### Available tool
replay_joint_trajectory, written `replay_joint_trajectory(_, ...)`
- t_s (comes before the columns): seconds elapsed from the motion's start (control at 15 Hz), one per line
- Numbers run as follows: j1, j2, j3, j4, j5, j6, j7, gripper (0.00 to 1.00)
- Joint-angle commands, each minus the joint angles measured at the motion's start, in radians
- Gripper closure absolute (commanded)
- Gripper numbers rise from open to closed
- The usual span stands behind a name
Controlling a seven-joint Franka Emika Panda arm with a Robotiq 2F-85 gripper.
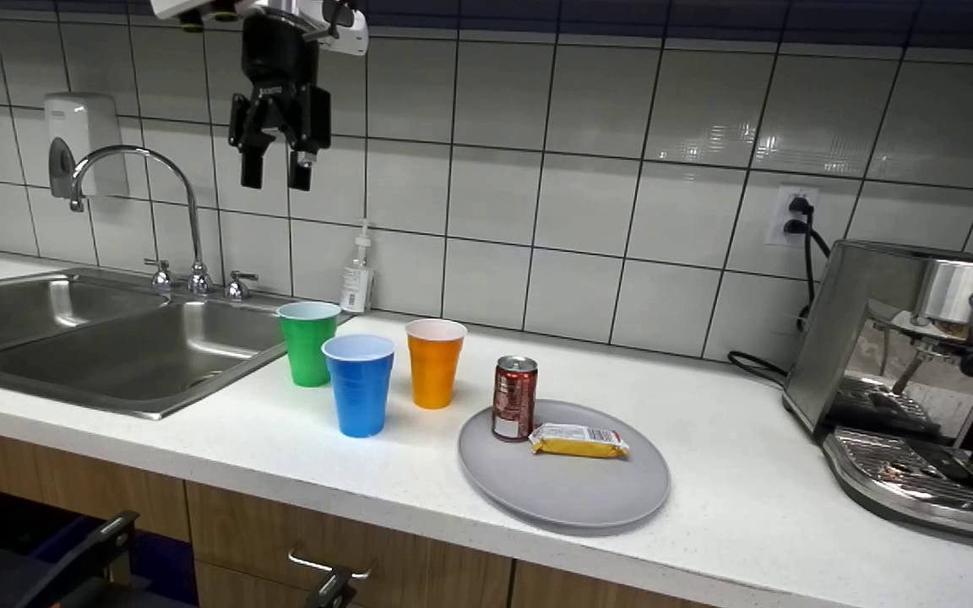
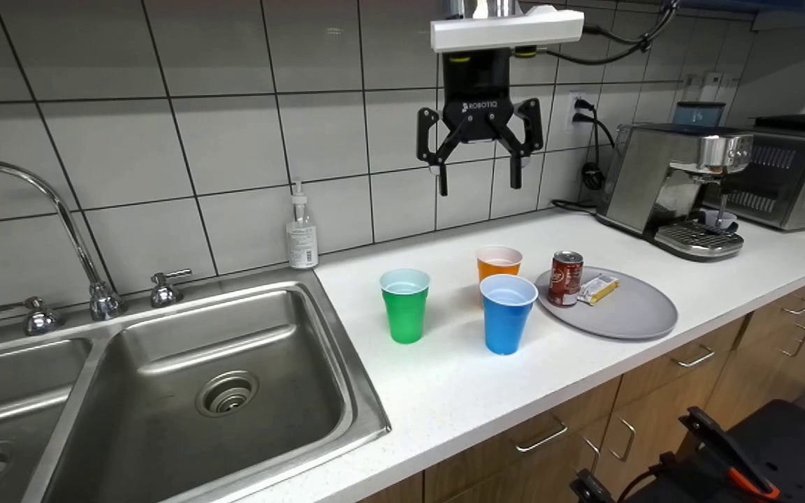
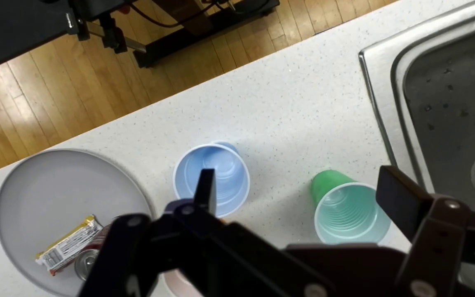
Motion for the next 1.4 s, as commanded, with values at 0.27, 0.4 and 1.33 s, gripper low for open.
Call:
replay_joint_trajectory(0.27,-0.059,0.074,-0.057,0.034,-0.024,0.071,0.128,0.00)
replay_joint_trajectory(0.4,-0.070,0.083,-0.072,0.040,-0.029,0.079,0.159,0.00)
replay_joint_trajectory(1.33,-0.132,0.109,-0.147,0.034,-0.210,0.190,0.448,0.00)
